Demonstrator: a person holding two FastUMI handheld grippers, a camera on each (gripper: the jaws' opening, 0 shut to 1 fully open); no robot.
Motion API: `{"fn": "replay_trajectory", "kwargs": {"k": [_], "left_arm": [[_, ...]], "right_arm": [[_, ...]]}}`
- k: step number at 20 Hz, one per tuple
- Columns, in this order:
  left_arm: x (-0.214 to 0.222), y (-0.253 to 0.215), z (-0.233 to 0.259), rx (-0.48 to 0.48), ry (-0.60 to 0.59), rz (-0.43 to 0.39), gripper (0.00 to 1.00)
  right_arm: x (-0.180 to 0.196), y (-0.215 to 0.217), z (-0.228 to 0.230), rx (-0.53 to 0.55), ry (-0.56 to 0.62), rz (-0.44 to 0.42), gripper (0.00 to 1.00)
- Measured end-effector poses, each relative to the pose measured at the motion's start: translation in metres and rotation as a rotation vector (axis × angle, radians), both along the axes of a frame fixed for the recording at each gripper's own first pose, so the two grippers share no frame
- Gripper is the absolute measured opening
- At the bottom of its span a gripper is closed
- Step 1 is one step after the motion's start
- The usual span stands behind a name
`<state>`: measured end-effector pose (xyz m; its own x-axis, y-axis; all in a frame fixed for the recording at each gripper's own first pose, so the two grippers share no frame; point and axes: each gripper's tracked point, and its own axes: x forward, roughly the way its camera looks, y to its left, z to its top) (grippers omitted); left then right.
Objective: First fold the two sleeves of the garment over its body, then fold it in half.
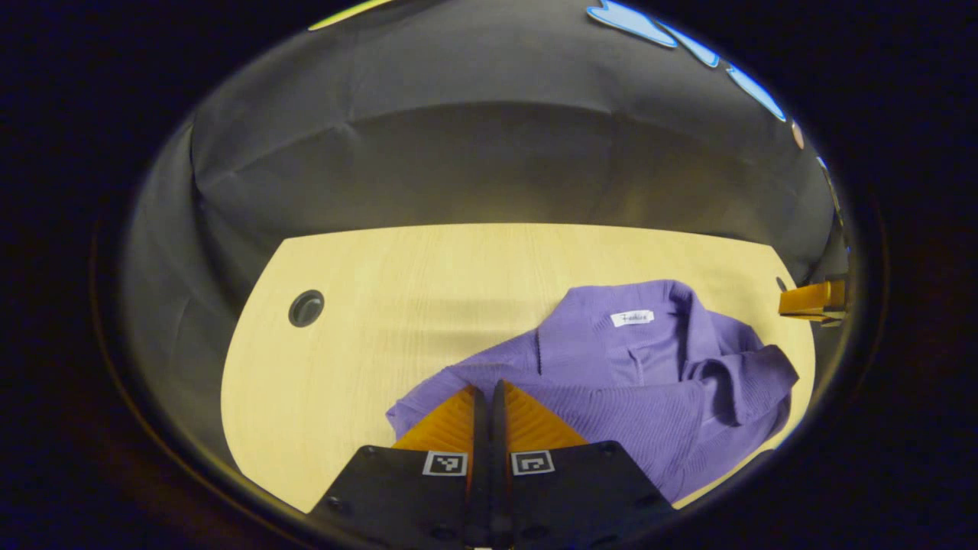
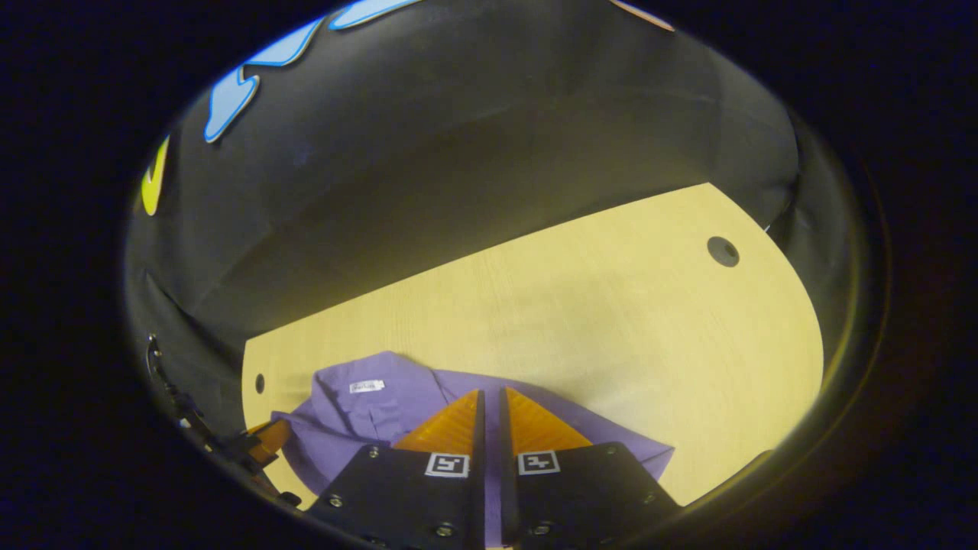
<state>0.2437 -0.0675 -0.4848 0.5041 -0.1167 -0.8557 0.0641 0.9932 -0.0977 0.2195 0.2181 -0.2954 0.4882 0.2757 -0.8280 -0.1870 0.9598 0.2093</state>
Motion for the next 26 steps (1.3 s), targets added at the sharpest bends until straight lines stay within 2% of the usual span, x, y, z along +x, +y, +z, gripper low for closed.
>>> {"fn": "replay_trajectory", "kwargs": {"k": [6,7,8,15,20,21,26], "left_arm": [[0.002,-0.002,-0.009,0.005,0.005,0.014,0.07],[0.002,-0.002,-0.010,0.007,0.007,0.015,0.07],[0.002,-0.001,-0.011,0.008,0.007,0.016,0.07],[0.003,-0.005,-0.003,0.008,-0.002,0.024,0.10],[0.013,-0.001,0.033,0.006,-0.097,0.016,0.51],[0.016,-0.001,0.042,0.007,-0.120,0.014,0.54],[0.014,-0.007,0.088,-0.016,-0.203,0.009,0.54]], "right_arm": [[-0.008,0.007,-0.012,-0.024,0.013,0.042,0.09],[-0.009,0.008,-0.013,-0.028,0.015,0.046,0.05],[-0.011,0.010,-0.013,-0.031,0.016,0.052,0.09],[-0.024,0.018,-0.009,-0.035,0.018,0.098,0.09],[-0.035,0.022,-0.002,-0.037,0.005,0.115,0.09],[-0.037,0.023,0.001,-0.034,-0.005,0.119,0.09],[-0.049,0.028,0.026,-0.020,-0.064,0.144,0.09]]}}
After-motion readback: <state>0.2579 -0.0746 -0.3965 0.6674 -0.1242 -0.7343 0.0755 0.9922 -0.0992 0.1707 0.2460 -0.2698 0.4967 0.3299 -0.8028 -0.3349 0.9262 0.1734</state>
